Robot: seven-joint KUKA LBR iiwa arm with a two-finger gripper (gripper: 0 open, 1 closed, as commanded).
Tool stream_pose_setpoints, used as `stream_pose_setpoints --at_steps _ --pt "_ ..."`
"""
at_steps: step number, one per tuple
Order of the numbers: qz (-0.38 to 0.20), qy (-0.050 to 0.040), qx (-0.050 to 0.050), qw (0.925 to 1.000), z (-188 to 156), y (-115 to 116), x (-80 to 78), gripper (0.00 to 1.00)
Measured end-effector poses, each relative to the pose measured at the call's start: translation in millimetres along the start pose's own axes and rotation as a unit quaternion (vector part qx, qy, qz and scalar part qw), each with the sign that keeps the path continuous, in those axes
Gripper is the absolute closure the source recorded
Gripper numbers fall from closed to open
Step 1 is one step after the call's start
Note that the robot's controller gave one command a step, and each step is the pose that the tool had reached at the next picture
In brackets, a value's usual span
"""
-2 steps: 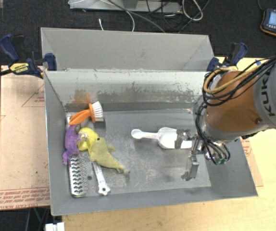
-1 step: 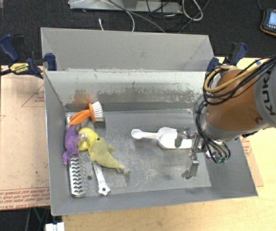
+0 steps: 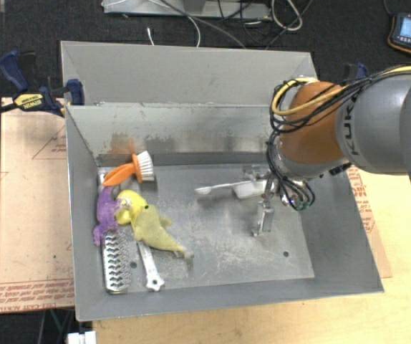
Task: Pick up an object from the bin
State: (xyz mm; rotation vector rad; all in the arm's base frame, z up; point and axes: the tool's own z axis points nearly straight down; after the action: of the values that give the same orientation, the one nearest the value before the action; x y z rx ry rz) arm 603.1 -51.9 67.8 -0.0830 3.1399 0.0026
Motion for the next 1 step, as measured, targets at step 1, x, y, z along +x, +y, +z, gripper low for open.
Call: stream_pose_setpoints --at_steps 1 --pt "0.003 -0.0024 0.001 1.0000 -62.7 -2.2 7.0 0.00"
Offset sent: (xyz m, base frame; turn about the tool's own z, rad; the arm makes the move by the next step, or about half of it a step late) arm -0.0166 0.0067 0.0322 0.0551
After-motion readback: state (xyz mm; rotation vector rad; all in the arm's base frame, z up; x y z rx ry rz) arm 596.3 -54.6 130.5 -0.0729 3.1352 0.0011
